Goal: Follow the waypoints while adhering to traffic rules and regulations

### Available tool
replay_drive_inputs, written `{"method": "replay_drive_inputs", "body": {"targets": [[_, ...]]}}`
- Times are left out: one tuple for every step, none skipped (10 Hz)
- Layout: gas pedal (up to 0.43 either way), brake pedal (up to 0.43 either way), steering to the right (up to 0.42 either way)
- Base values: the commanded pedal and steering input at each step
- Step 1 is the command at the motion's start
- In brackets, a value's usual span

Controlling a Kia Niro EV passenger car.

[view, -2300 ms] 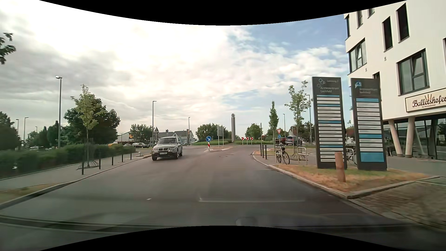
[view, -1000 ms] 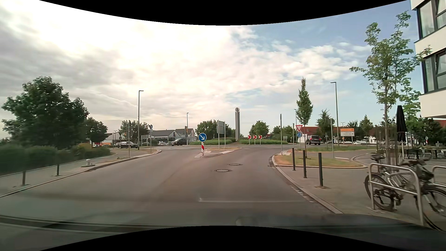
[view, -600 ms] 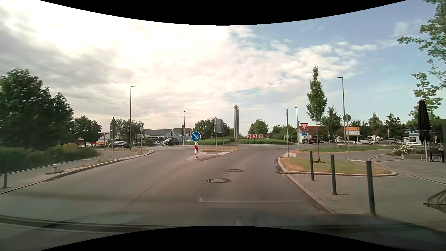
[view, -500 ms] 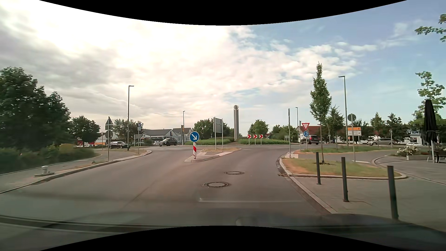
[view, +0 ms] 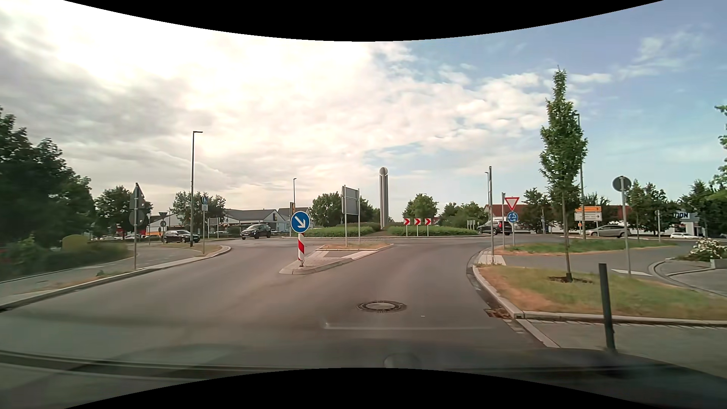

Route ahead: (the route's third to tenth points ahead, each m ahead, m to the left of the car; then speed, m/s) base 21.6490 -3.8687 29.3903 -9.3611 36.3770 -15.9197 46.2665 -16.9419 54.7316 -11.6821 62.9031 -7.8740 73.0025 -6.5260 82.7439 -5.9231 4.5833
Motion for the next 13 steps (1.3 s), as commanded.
{"method": "replay_drive_inputs", "body": {"targets": [[0.000, 0.000, 0.006], [0.000, 0.000, 0.009], [0.000, 0.000, 0.014], [0.000, 0.000, 0.025], [0.000, 0.000, 0.036], [0.000, 0.000, 0.044], [0.000, 0.000, 0.050], [0.000, 0.000, 0.055], [0.000, 0.000, 0.054], [0.000, 0.000, 0.054], [0.000, 0.000, 0.054], [0.000, 0.000, 0.055], [0.000, 0.000, 0.056]]}}
